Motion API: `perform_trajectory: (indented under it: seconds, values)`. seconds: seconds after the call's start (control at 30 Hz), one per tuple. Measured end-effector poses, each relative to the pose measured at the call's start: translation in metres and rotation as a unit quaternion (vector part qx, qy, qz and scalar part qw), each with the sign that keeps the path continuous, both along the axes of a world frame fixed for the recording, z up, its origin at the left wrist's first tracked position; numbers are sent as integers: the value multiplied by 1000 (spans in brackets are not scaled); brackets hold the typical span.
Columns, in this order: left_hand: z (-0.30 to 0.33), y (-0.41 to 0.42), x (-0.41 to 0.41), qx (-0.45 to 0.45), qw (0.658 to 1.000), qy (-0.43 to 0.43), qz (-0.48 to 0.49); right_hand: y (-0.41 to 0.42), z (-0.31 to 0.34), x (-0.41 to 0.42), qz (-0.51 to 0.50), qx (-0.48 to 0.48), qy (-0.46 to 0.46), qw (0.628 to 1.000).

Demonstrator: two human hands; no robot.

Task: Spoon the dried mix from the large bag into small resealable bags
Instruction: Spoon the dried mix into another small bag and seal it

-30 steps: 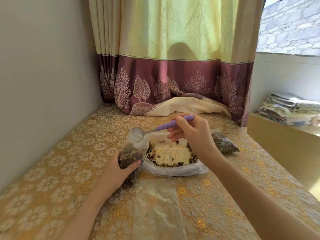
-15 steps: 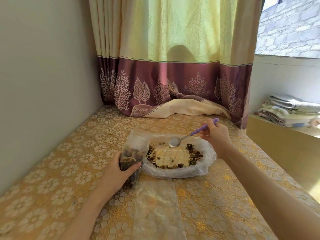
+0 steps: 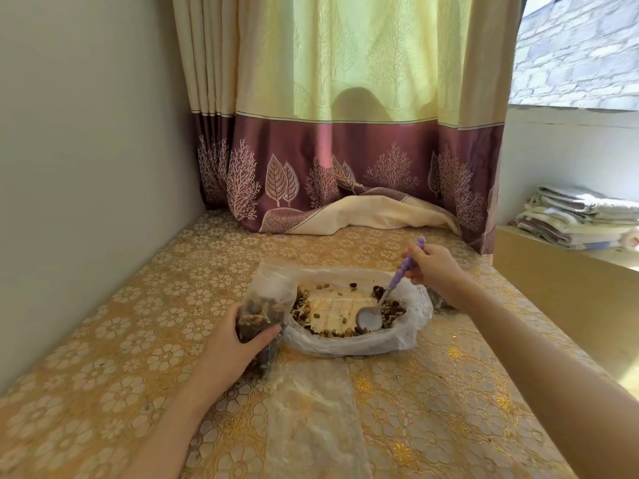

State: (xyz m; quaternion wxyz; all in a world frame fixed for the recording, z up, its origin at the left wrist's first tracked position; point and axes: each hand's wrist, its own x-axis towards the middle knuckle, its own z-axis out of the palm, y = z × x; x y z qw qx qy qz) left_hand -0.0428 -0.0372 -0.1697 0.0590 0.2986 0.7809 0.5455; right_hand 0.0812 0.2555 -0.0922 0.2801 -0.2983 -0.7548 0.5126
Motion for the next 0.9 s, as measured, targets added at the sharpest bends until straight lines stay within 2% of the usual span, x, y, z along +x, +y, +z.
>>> perform_trajectory:
  seconds: [0.1,0.23,0.4,0.63,0.9]
  values:
    - [1,0,1,1,1000,-4,-4,-6,-2,2,29,-55,6,998]
    - [1,0,1,4,1000,-4,-6,-15,-5,3,50,-44,-26,997]
    - [1,0,1,3,1000,2,-2,-21,-8,2,36,-79,-31,996]
    - [1,0,1,-1,1000,0,0,-22,-15,7,19,-199,-32,979]
    - [1,0,0,-8,1000,-7,0,-24,-10,6,-1,-241,5,970]
